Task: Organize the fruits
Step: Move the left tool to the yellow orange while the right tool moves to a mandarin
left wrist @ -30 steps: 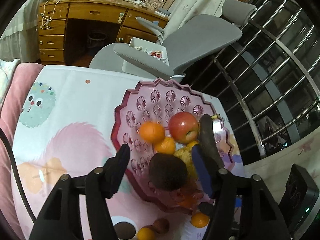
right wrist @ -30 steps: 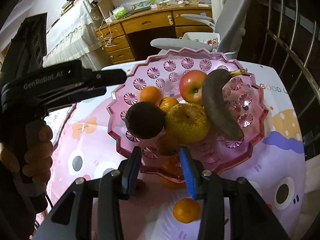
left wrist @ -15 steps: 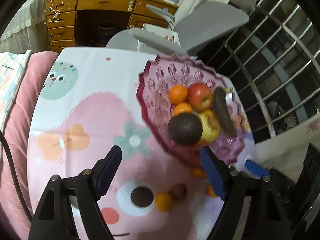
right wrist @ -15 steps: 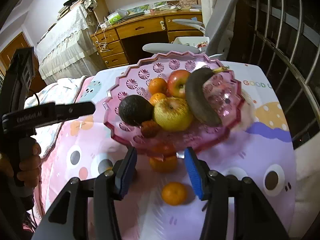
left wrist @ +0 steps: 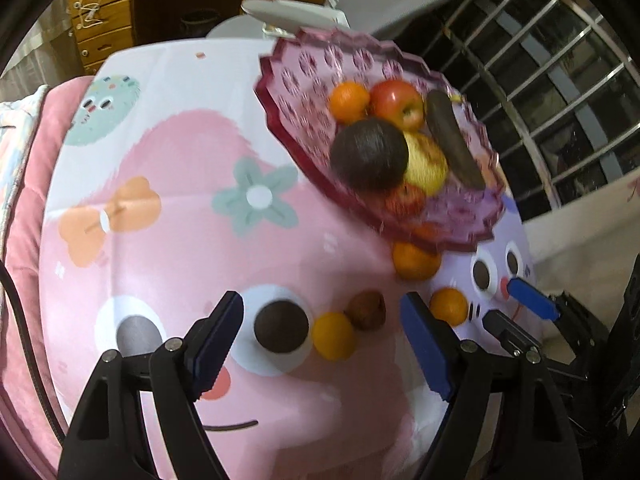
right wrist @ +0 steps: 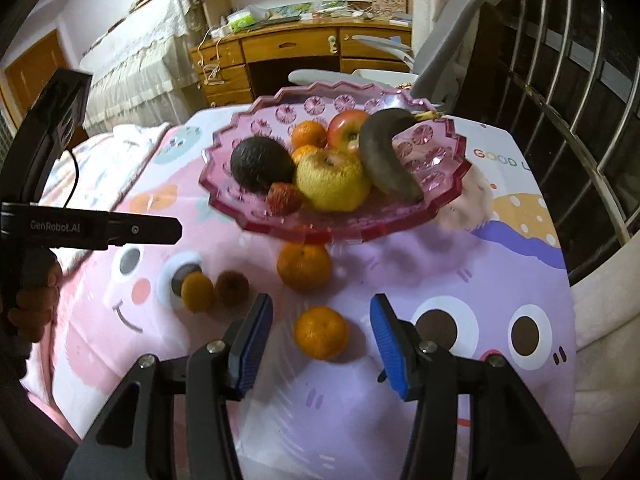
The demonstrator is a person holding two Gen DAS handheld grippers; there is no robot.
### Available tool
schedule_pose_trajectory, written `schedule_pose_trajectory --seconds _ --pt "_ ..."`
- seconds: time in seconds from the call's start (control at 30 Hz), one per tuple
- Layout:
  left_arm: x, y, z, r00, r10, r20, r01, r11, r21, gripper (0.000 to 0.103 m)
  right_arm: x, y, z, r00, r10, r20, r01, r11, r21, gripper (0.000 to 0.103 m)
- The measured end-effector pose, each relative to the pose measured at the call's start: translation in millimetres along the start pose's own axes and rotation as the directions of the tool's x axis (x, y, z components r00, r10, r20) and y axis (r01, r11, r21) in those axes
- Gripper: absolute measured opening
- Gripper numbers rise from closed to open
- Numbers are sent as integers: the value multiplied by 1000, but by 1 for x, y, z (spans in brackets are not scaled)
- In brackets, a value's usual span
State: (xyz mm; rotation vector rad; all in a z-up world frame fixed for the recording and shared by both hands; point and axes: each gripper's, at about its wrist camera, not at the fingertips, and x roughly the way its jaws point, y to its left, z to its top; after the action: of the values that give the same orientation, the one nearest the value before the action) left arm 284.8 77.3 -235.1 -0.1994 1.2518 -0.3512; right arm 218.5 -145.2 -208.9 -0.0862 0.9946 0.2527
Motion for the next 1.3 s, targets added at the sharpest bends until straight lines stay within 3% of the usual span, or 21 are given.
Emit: schedule_pose_trajectory --seconds 0.4,0.9,1.07,1.2,1.3 --pt "21 -13 -15 996 34 -80 -28 996 82 79 25 9 -23 997 -50 -57 46 996 -77 51" --pt "38 -7 -21 992 39 -117 -30 996 84 42 43 16 -33 996 -46 -72 41 996 -77 51" --pt "41 -5 -21 993 20 -116 -14 999 48 35 43 18 -32 997 -56 -57 51 995 -81 50" --pt "41 -9 -22 995 16 -101 -12 999 37 27 45 13 -29 997 -54 -48 51 996 -68 44" --pt "42 -14 -22 995 29 -91 -26 999 27 26 48 6 -26 998 -44 -51 42 998 -47 40"
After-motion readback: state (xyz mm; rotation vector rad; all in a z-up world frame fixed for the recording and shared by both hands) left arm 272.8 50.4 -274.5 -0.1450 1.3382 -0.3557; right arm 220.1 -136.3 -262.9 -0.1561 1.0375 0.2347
